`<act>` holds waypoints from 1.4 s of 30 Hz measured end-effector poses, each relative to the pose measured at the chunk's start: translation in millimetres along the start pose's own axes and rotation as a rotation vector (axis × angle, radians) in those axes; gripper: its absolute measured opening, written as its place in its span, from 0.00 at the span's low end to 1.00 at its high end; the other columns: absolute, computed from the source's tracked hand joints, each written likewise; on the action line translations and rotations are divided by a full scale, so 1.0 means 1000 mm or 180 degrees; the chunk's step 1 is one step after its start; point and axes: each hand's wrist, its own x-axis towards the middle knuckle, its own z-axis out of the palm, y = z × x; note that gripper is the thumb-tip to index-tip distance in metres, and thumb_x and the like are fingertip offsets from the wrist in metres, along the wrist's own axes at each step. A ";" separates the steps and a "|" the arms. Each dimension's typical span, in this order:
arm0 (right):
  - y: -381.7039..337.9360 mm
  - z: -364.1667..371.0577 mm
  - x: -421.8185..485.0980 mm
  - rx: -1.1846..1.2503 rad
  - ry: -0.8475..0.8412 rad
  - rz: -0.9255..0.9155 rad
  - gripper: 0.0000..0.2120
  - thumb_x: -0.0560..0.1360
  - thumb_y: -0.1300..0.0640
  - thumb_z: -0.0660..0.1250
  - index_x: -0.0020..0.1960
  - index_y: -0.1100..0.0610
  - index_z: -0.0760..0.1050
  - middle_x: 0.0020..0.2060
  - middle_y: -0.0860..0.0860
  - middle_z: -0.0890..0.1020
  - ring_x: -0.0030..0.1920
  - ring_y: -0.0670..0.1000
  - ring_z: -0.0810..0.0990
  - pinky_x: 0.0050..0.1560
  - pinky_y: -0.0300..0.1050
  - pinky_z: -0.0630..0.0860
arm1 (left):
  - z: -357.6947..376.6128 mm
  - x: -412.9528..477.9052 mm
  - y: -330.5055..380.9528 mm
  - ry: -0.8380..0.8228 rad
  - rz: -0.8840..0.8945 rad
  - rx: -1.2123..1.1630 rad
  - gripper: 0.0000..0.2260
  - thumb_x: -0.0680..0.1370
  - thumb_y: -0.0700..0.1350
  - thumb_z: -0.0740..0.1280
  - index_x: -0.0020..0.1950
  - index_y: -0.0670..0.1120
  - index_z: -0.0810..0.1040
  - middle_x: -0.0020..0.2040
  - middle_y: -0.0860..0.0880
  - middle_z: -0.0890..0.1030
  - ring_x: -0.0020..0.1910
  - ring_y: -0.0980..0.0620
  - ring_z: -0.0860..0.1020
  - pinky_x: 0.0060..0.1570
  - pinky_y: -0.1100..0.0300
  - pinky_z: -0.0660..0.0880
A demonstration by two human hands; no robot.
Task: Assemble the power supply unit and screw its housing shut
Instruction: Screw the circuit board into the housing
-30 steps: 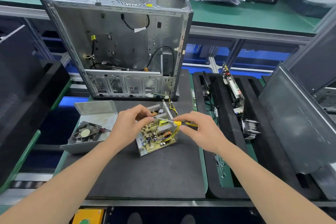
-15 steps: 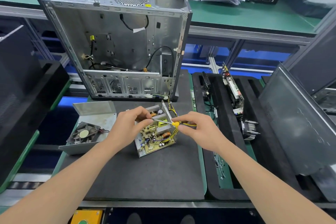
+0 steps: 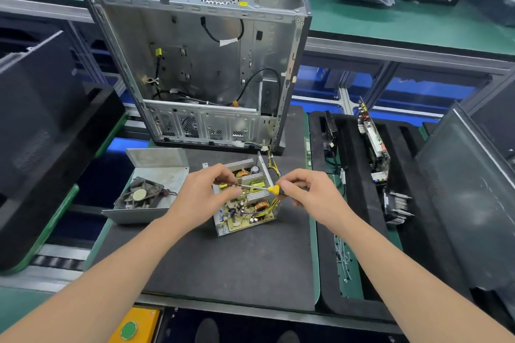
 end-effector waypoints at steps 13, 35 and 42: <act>0.008 -0.019 0.017 -0.0063 -0.0310 -0.0163 0.06 0.81 0.54 0.70 0.49 0.50 0.85 0.41 0.48 0.88 0.40 0.47 0.84 0.41 0.49 0.81 | 0.059 -0.109 -0.001 0.0742 -0.0104 0.0894 0.09 0.79 0.57 0.66 0.51 0.57 0.83 0.34 0.62 0.76 0.33 0.63 0.75 0.32 0.66 0.76; -0.003 -0.018 0.033 -0.1275 -0.0852 -0.0746 0.06 0.79 0.51 0.71 0.45 0.47 0.85 0.38 0.42 0.86 0.42 0.44 0.83 0.51 0.44 0.79 | 0.094 -0.100 -0.034 0.1372 -0.0116 0.1898 0.08 0.77 0.55 0.72 0.50 0.54 0.89 0.30 0.55 0.78 0.27 0.53 0.78 0.24 0.61 0.71; -0.009 -0.011 0.035 -0.1413 -0.0918 -0.0851 0.06 0.79 0.52 0.71 0.45 0.46 0.85 0.38 0.40 0.86 0.45 0.42 0.84 0.54 0.48 0.80 | 0.093 -0.101 -0.039 0.1264 -0.0278 0.1782 0.10 0.79 0.58 0.68 0.52 0.58 0.88 0.33 0.56 0.79 0.29 0.53 0.78 0.28 0.64 0.64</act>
